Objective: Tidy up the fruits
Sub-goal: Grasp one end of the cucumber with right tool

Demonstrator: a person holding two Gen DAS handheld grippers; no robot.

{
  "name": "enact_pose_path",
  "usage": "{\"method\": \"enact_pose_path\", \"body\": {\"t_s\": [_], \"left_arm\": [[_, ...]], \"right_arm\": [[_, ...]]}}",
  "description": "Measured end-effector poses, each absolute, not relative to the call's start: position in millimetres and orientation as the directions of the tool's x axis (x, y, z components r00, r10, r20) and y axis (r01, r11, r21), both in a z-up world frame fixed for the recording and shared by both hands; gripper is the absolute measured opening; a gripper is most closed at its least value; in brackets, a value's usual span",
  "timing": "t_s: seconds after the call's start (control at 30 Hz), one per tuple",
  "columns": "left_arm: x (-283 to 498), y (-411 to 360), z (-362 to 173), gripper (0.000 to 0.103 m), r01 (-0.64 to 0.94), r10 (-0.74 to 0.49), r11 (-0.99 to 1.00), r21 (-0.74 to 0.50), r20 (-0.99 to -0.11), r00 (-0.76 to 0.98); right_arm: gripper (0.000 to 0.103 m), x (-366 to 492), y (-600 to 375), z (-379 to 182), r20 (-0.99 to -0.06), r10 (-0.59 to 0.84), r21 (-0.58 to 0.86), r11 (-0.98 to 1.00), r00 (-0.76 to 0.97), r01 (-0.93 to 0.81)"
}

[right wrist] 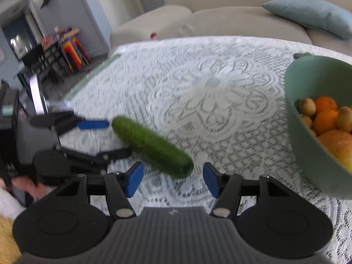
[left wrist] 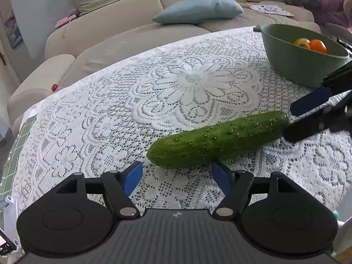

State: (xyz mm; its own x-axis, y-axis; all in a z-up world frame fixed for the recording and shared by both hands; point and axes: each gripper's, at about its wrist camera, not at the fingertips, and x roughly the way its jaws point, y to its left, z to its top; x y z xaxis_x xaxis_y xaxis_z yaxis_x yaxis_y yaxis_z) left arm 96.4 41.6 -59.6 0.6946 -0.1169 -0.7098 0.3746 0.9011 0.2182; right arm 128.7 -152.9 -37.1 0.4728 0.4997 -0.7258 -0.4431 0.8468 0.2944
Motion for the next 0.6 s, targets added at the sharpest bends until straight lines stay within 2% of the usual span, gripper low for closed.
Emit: {"method": "enact_pose_path", "body": {"t_s": [0.07, 0.13, 0.6], "left_arm": [[97, 41, -61, 0.085, 0.382, -0.117, 0.896, 0.228, -0.707, 0.697], [97, 40, -61, 0.085, 0.387, -0.121, 0.892, 0.234, -0.702, 0.702], [97, 36, -65, 0.085, 0.459, -0.161, 0.835, 0.303, -0.663, 0.731]], "right_arm": [[0.056, 126, -144, -42, -0.744, 0.466, 0.235, 0.853, 0.479, -0.465], [0.048, 126, -140, -44, -0.745, 0.458, 0.210, 0.851, 0.485, -0.481], [0.045, 125, -112, -55, -0.745, 0.378, 0.024, 0.838, 0.549, -0.545]]}}
